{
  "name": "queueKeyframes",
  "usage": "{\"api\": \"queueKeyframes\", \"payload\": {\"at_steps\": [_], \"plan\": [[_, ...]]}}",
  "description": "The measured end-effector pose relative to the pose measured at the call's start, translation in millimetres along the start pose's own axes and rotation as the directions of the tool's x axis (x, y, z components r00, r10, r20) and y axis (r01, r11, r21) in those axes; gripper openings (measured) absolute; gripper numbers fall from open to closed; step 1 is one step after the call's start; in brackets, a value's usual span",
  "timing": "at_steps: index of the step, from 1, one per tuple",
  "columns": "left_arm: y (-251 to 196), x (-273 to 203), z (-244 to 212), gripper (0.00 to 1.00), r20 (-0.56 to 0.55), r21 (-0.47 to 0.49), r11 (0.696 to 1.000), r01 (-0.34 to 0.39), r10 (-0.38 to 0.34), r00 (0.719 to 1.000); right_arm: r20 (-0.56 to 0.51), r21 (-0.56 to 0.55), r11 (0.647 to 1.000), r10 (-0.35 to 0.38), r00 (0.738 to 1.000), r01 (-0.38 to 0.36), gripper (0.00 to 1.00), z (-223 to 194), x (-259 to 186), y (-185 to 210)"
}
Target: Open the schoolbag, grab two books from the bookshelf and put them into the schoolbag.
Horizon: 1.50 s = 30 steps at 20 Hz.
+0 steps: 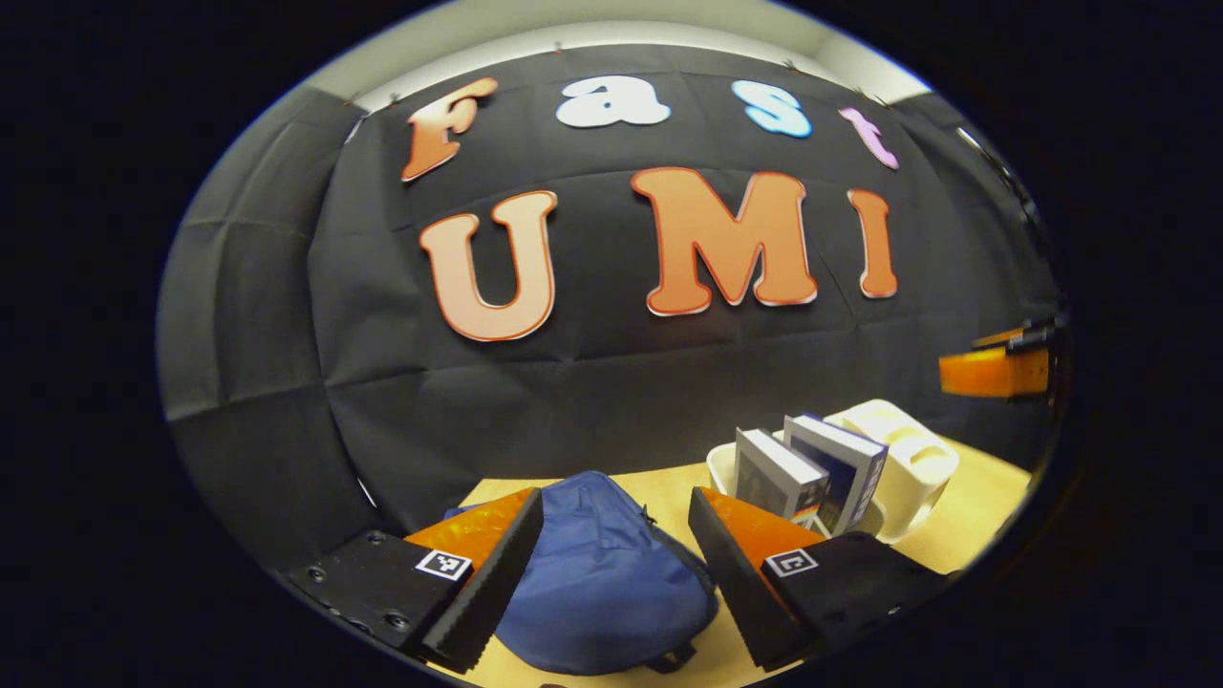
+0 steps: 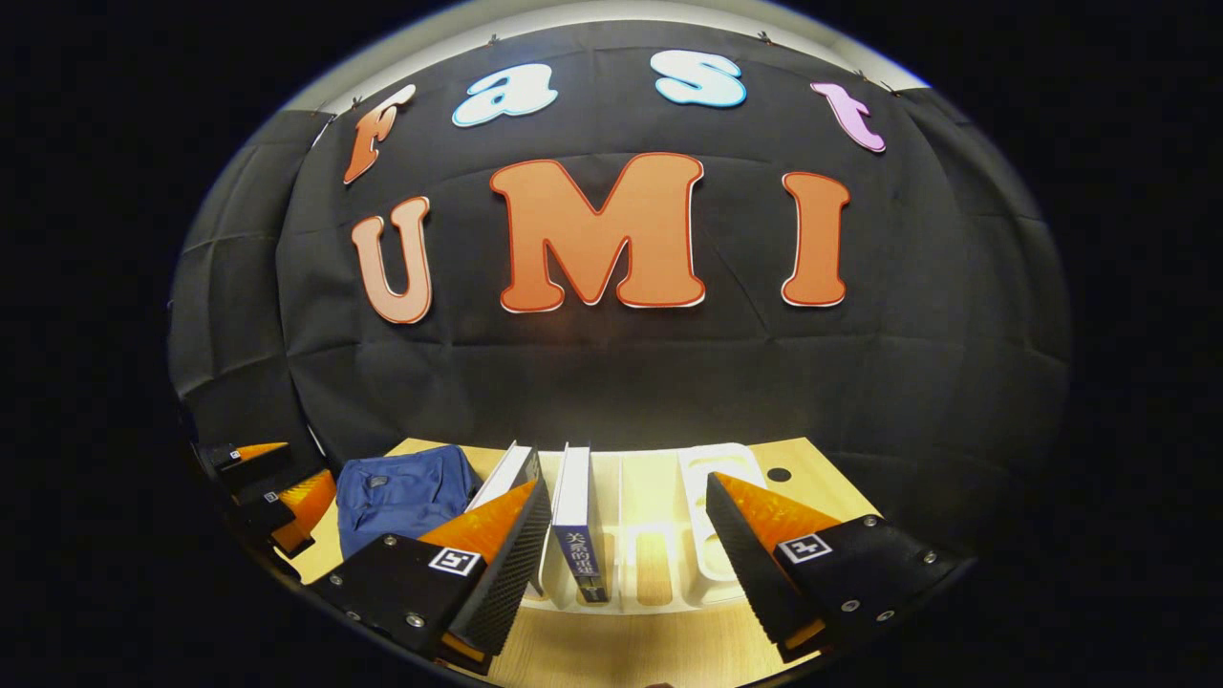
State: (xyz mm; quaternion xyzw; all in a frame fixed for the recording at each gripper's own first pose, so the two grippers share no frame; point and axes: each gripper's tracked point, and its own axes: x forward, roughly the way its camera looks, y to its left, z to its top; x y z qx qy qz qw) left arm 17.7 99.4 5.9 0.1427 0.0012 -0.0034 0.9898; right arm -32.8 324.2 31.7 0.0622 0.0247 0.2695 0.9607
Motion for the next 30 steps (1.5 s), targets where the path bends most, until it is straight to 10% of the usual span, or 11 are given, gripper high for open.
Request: {"api": "queueKeyframes", "payload": {"at_steps": [8, 18, 30], "plan": [[-55, 5, -107, 0.96, -0.315, 0.363, 0.9, 0.24, -0.124, 0.941, -0.069, 0.003, 0.999, -0.053, 0.996, 0.053, 0.97, -30, 8, -11], [-67, 5, -230, 0.98, -0.674, 0.41, 0.765, 0.497, -0.113, 0.73, -0.146, -0.002, 0.992, -0.122, 0.982, 0.123, 0.97, -50, 17, -37], [-49, 29, -243, 0.97, -0.648, 0.58, 0.654, 0.486, 0.007, 0.762, -0.217, 0.001, 0.991, -0.128, 0.968, 0.131, 0.97, -67, 38, -33]]}}
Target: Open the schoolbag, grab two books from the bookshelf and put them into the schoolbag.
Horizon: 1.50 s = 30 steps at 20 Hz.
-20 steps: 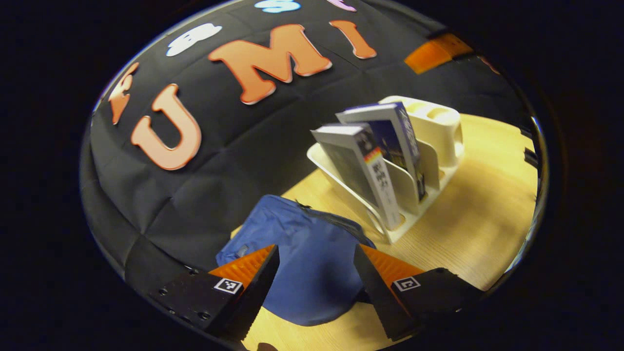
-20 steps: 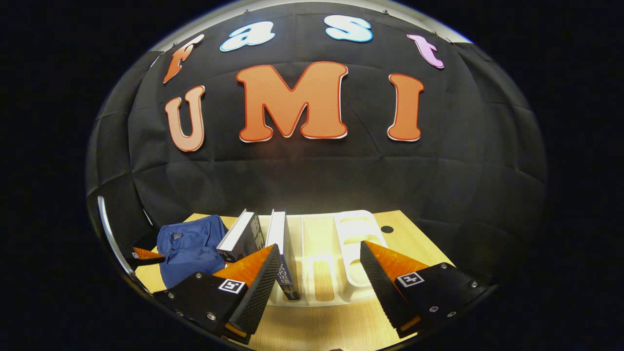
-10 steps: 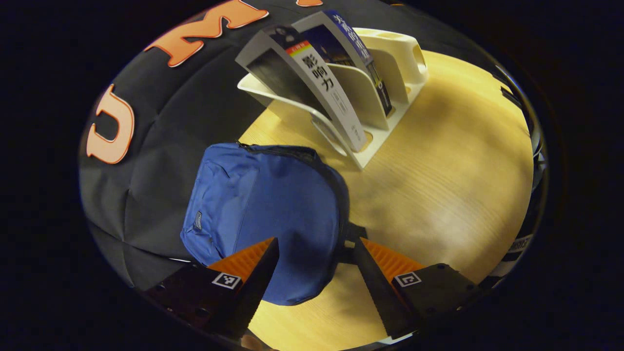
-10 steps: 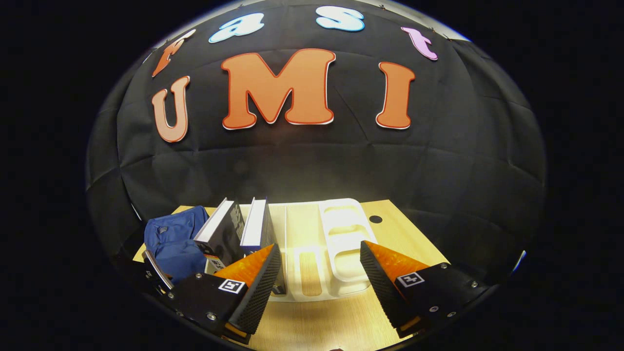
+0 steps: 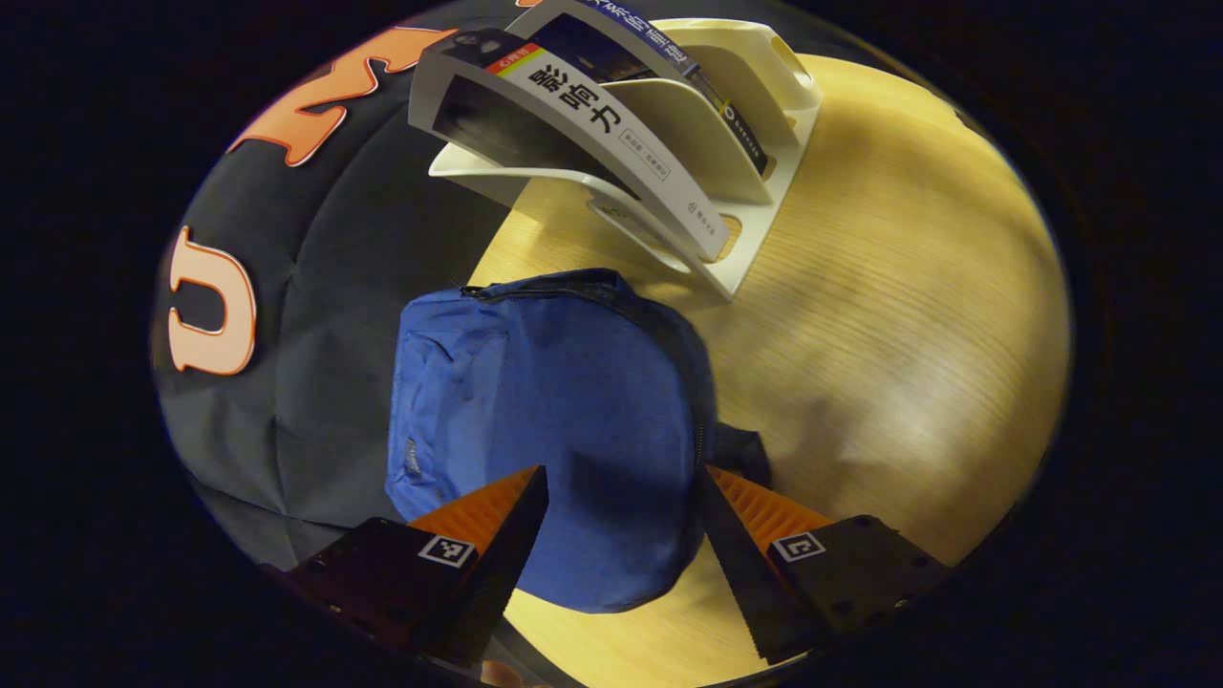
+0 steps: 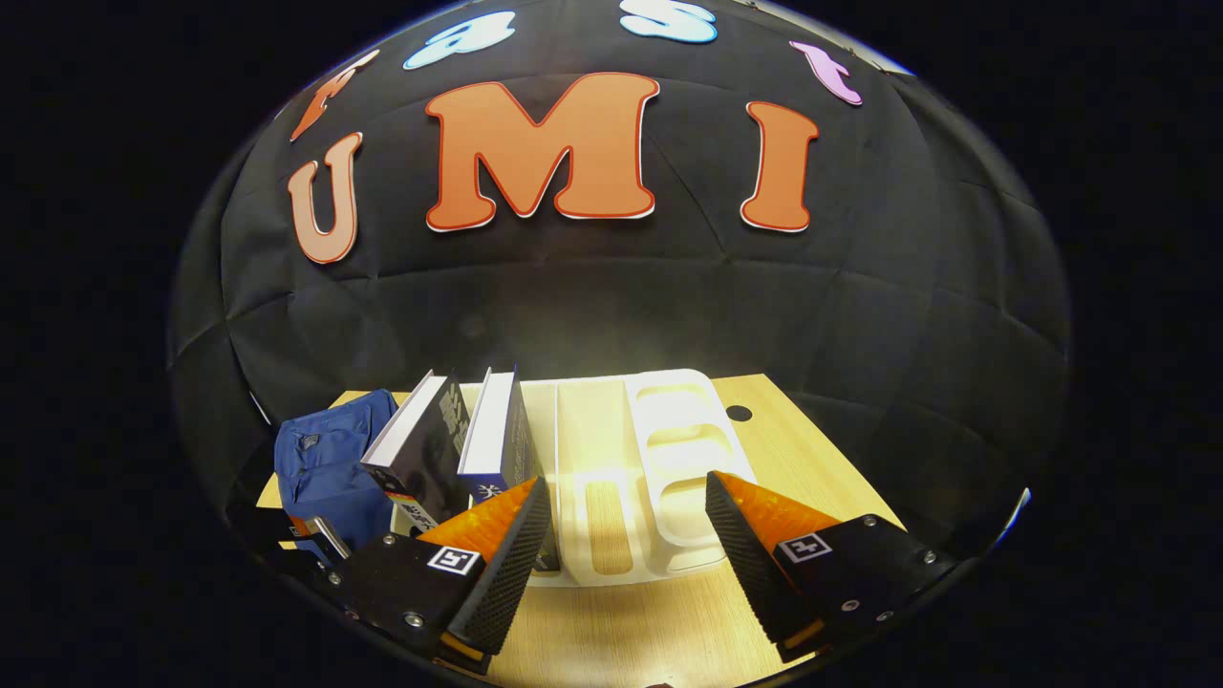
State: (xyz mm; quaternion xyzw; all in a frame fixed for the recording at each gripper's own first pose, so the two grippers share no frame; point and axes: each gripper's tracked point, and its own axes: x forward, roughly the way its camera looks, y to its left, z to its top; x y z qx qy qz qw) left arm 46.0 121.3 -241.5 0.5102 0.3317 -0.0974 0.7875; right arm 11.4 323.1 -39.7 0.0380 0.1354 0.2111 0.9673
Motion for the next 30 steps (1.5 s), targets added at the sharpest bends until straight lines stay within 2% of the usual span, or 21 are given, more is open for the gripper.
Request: {"api": "queueKeyframes", "payload": {"at_steps": [3, 5, 8, 9, 10, 13, 14, 17, 18, 19, 20, 24, 27, 30], "plan": [[3, -1, -6, 0.97, -0.024, -0.018, 1.0, -0.025, 0.025, 0.999, -0.002, 0.007, 1.0, 0.009, 1.0, -0.009, 0.97, -1, 0, 3], [-7, 3, -12, 0.97, -0.062, -0.038, 0.999, 0.013, -0.015, 0.998, -0.005, 0.013, 1.0, 0.019, 1.0, -0.019, 0.97, -1, -2, 4], [-8, 1, -12, 0.95, -0.07, -0.057, 0.998, 0.007, -0.011, 0.997, -0.004, 0.009, 1.0, 0.021, 1.0, -0.021, 0.97, -1, -7, -2], [-8, 1, -12, 0.99, -0.077, -0.064, 0.998, 0.006, -0.011, 0.997, -0.004, 0.012, 1.0, 0.02, 1.0, -0.02, 0.97, -1, -8, -4], [-11, 2, -14, 0.82, -0.088, -0.07, 0.997, 0.014, -0.02, 0.996, -0.006, 0.019, 1.0, 0.023, 1.0, -0.023, 0.97, -3, -9, -7], [-26, 5, -16, 0.52, -0.114, -0.1, 0.995, 0.026, -0.038, 0.993, -0.014, 0.043, 0.999, 0.034, 0.999, -0.033, 0.97, -6, -11, -11], [-28, 4, -17, 0.22, -0.127, -0.107, 0.994, 0.025, -0.038, 0.991, -0.013, 0.049, 0.998, 0.034, 0.999, -0.033, 0.97, -5, -11, -14], [-27, 10, -15, 0.03, -0.103, -0.09, 0.996, 0.011, -0.02, 0.994, -0.009, 0.067, 0.997, 0.036, 0.999, -0.036, 0.97, -3, -13, -22], [-28, 9, -16, 0.03, -0.103, -0.094, 0.996, 0.006, -0.016, 0.995, -0.003, 0.067, 0.997, 0.036, 0.999, -0.036, 0.97, -2, -14, -24], [-28, 9, -16, 0.08, -0.098, -0.084, 0.996, 0.016, -0.024, 0.995, 0.002, 0.062, 0.997, 0.04, 0.999, -0.04, 0.97, -2, -16, -25], [-27, 9, -16, 0.01, -0.105, -0.065, 0.998, 0.026, -0.033, 0.994, 0.006, 0.057, 0.997, 0.046, 0.999, -0.046, 0.97, -1, -17, -26], [-21, 1, -15, 0.0, -0.132, -0.059, 0.993, 0.098, -0.105, 0.986, 0.023, 0.097, 0.991, 0.088, 0.996, -0.09, 0.97, 5, -19, -27], [-3, -14, -7, 0.0, -0.123, -0.141, 0.985, 0.1, -0.117, 0.986, 0.039, 0.131, 0.983, 0.121, 0.992, -0.125, 0.97, 12, -17, -25], [23, -26, 3, 0.0, -0.118, -0.155, 0.982, 0.103, -0.122, 0.985, 0.053, 0.119, 0.983, 0.136, 0.989, -0.142, 0.97, 16, -18, -27]]}}
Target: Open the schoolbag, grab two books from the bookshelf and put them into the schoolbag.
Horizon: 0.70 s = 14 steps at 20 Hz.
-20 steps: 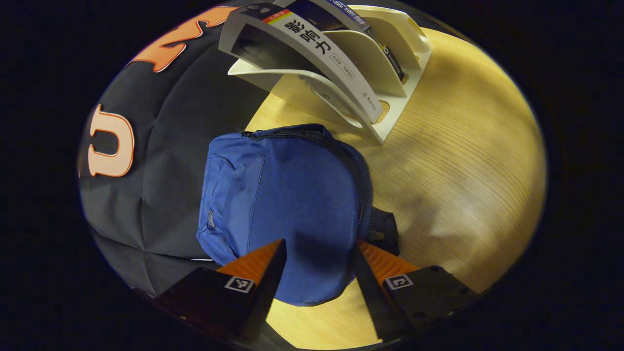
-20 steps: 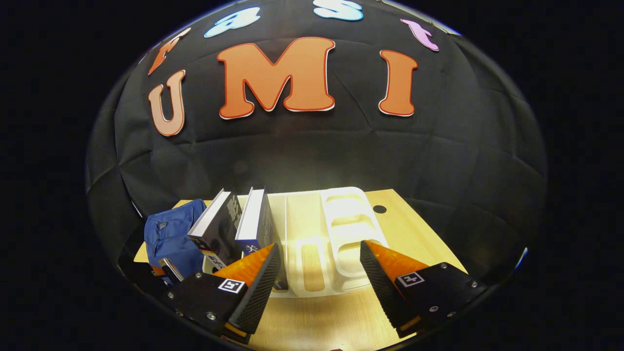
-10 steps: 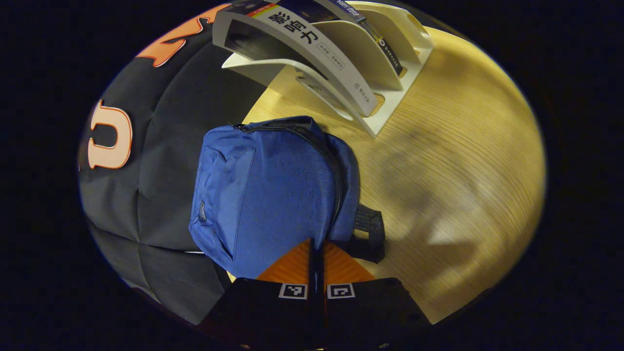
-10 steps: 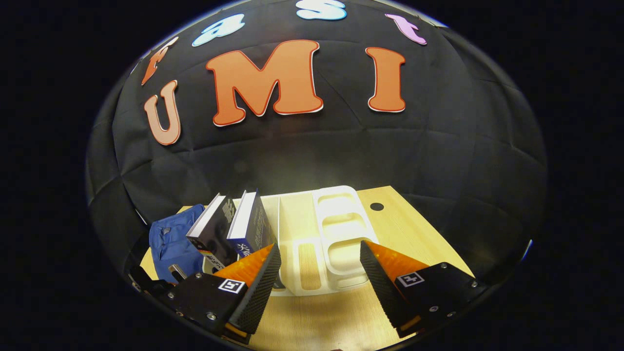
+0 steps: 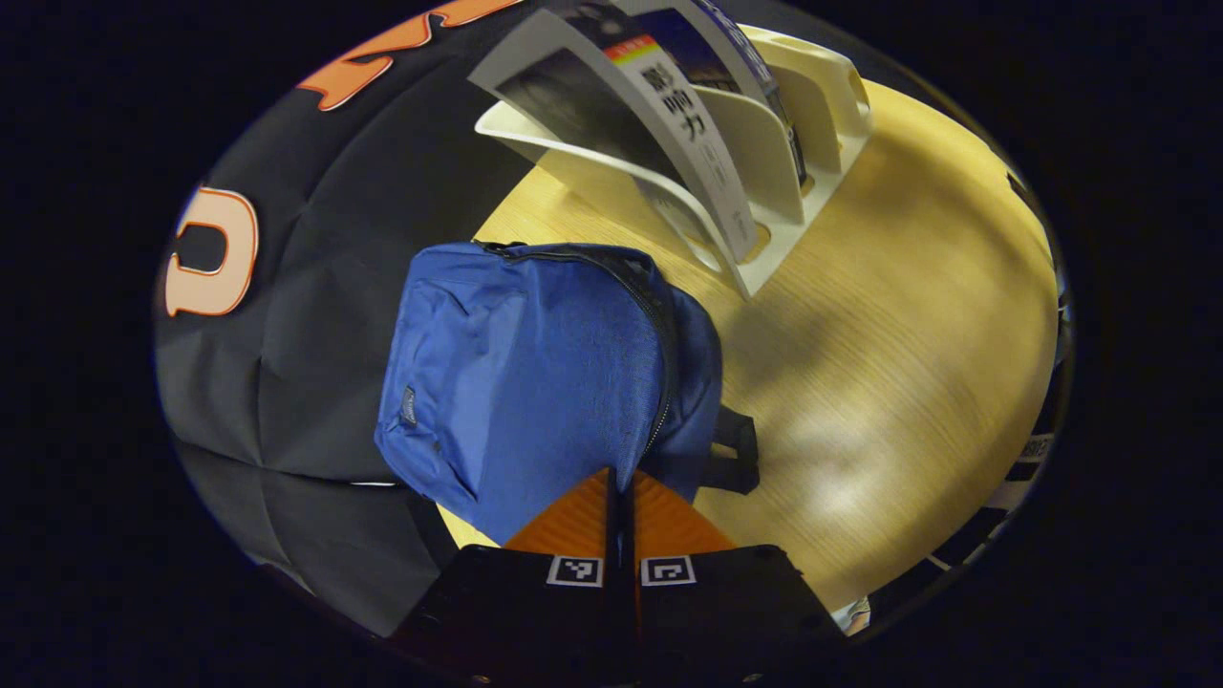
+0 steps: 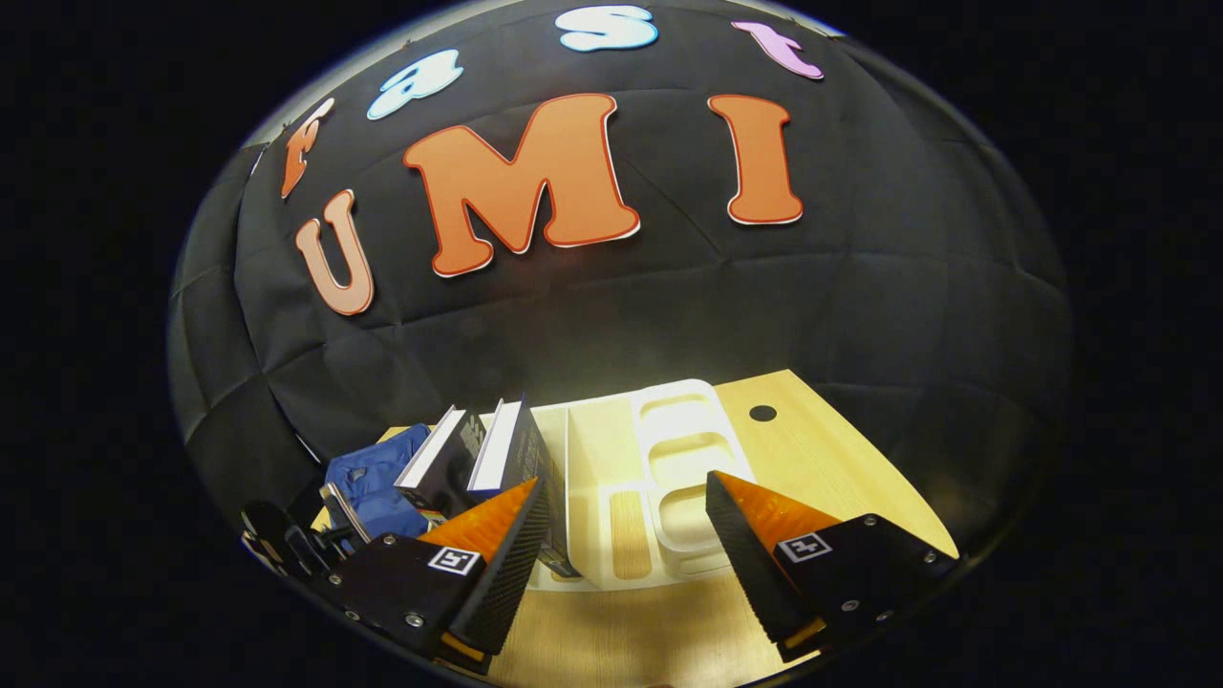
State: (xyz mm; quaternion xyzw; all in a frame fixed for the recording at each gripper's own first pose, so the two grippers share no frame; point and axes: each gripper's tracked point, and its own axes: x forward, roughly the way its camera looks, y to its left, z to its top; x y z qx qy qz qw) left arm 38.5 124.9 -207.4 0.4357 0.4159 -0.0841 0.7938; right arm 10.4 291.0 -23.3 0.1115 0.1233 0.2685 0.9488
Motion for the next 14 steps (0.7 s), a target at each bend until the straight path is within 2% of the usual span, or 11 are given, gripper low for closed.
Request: {"api": "queueKeyframes", "payload": {"at_steps": [2, 5, 8, 11, 14], "plan": [[17, -14, 1, 0.0, -0.015, -0.019, 1.0, 0.01, -0.01, 1.0, 0.003, 0.013, 1.0, 0.017, 1.0, -0.017, 0.97, 3, -3, 3], [44, -36, 10, 0.01, 0.002, -0.061, 0.996, 0.065, -0.065, 0.998, -0.004, 0.007, 0.999, 0.048, 0.999, -0.048, 0.97, 5, -7, 11], [73, -46, 15, 0.0, 0.025, -0.042, 0.994, 0.098, -0.097, 0.995, -0.021, -0.024, 0.998, 0.064, 0.998, -0.064, 0.97, 6, -15, 30], [94, -46, 28, 0.0, 0.109, -0.052, 0.986, 0.157, -0.15, 0.983, -0.034, -0.003, 0.999, 0.037, 0.999, -0.037, 0.97, 1, -25, 53], [119, -47, 36, 0.01, 0.204, -0.011, 0.974, 0.224, -0.217, 0.955, -0.033, 0.0, 1.0, -0.021, 0.999, 0.021, 0.97, -3, -36, 76]]}}
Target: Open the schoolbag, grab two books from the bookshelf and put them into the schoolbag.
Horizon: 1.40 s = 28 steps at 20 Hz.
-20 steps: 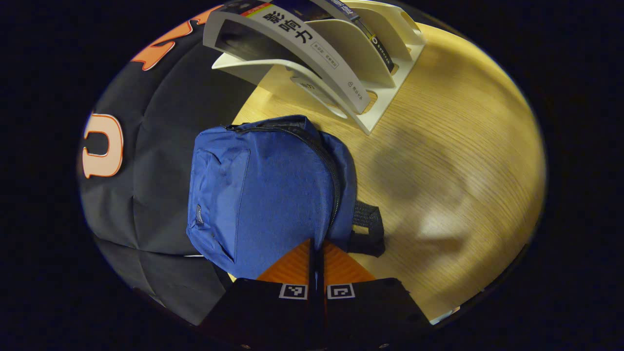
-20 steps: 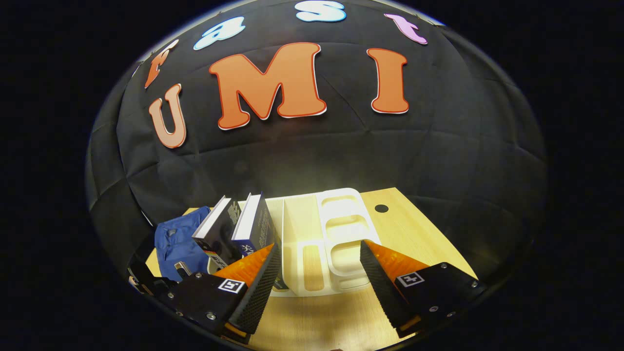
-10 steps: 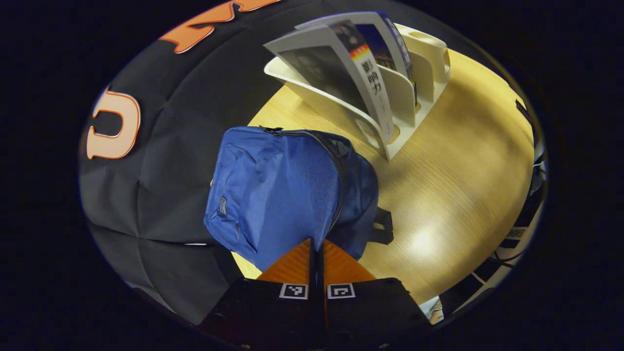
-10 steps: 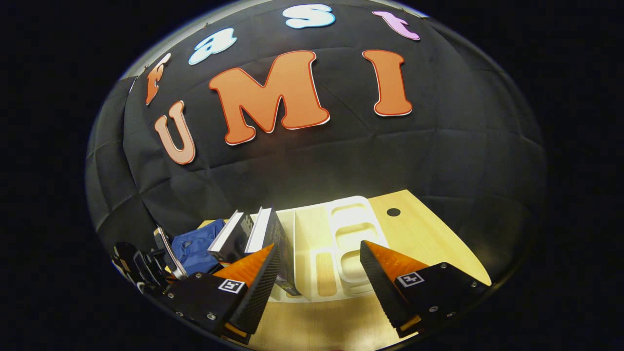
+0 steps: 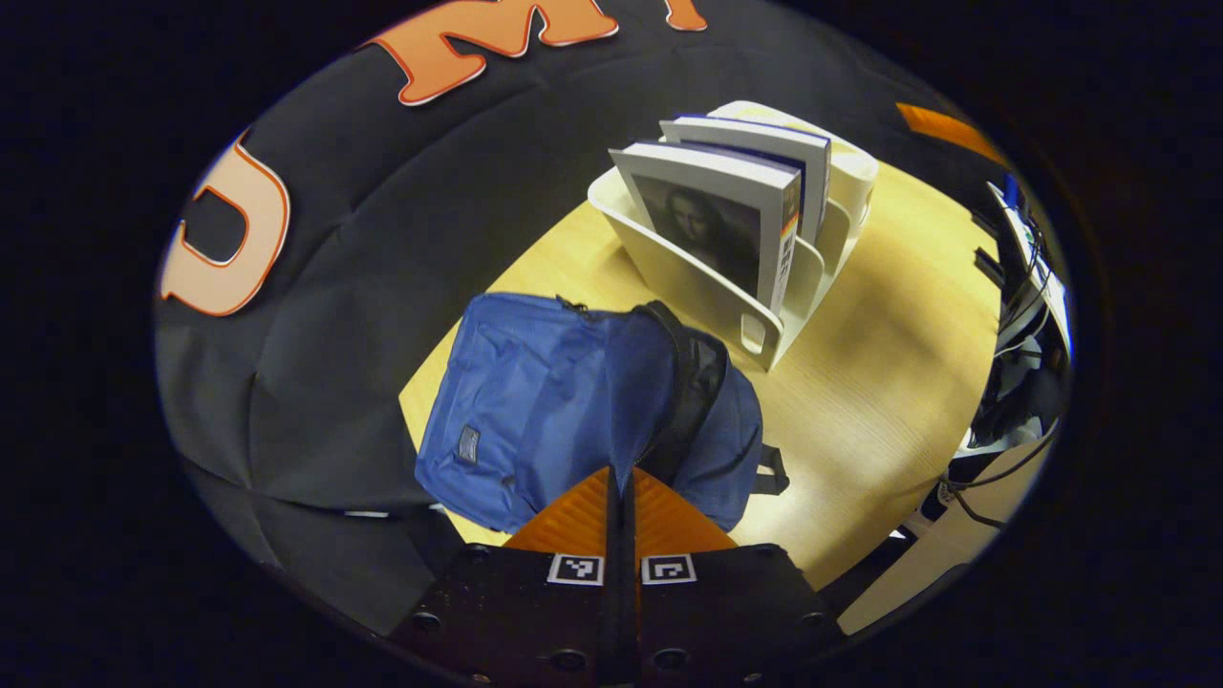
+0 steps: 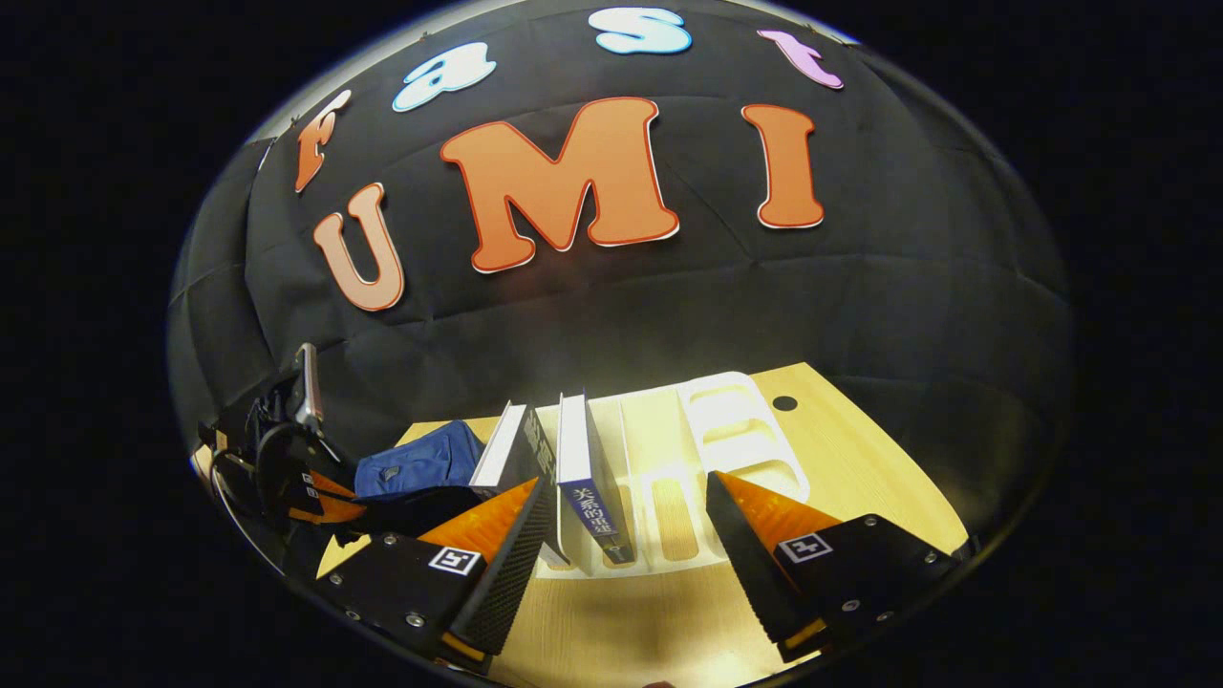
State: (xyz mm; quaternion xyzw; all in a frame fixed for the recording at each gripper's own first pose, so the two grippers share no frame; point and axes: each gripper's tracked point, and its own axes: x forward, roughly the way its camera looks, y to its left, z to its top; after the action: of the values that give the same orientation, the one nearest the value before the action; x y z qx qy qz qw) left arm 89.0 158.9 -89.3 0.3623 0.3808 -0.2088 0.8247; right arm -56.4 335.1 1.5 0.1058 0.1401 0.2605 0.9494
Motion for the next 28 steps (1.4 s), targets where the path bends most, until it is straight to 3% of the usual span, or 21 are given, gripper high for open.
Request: {"api": "queueKeyframes", "payload": {"at_steps": [7, 13, 17, 20, 24, 26, 28], "plan": [[91, -6, 17, 0.0, 0.144, 0.065, 0.997, -0.041, 0.031, 0.989, -0.009, -0.018, 0.998, -0.068, 0.998, 0.068, 0.97, -8, -6, 60], [113, 11, 12, 0.01, 0.202, -0.02, 1.0, 0.002, 0.002, 0.979, -0.061, -0.13, 0.989, -0.074, 0.995, 0.066, 0.97, 23, 20, 100], [117, 16, 8, 0.0, 0.23, -0.089, 0.995, 0.044, -0.022, 0.973, -0.108, -0.263, 0.962, -0.102, 0.989, 0.07, 0.97, 50, 57, 115], [122, 22, 4, 0.01, 0.235, -0.13, 0.99, 0.058, -0.026, 0.972, -0.193, -0.293, 0.956, -0.091, 0.977, 0.031, 0.97, 54, 83, 129], [121, 25, -3, 0.0, 0.232, -0.171, 0.981, 0.09, -0.049, 0.972, -0.427, -0.214, 0.976, -0.047, 0.903, -0.05, 0.98, 24, 121, 153], [114, 28, -9, 0.01, 0.226, -0.193, 0.973, 0.129, -0.084, 0.971, -0.531, -0.182, 0.981, -0.047, 0.846, -0.059, 0.98, 5, 136, 153], [110, 29, -12, 0.01, 0.231, -0.219, 0.963, 0.156, -0.104, 0.967, -0.576, -0.183, 0.982, -0.075, 0.814, -0.039, 0.98, -8, 147, 145]]}}
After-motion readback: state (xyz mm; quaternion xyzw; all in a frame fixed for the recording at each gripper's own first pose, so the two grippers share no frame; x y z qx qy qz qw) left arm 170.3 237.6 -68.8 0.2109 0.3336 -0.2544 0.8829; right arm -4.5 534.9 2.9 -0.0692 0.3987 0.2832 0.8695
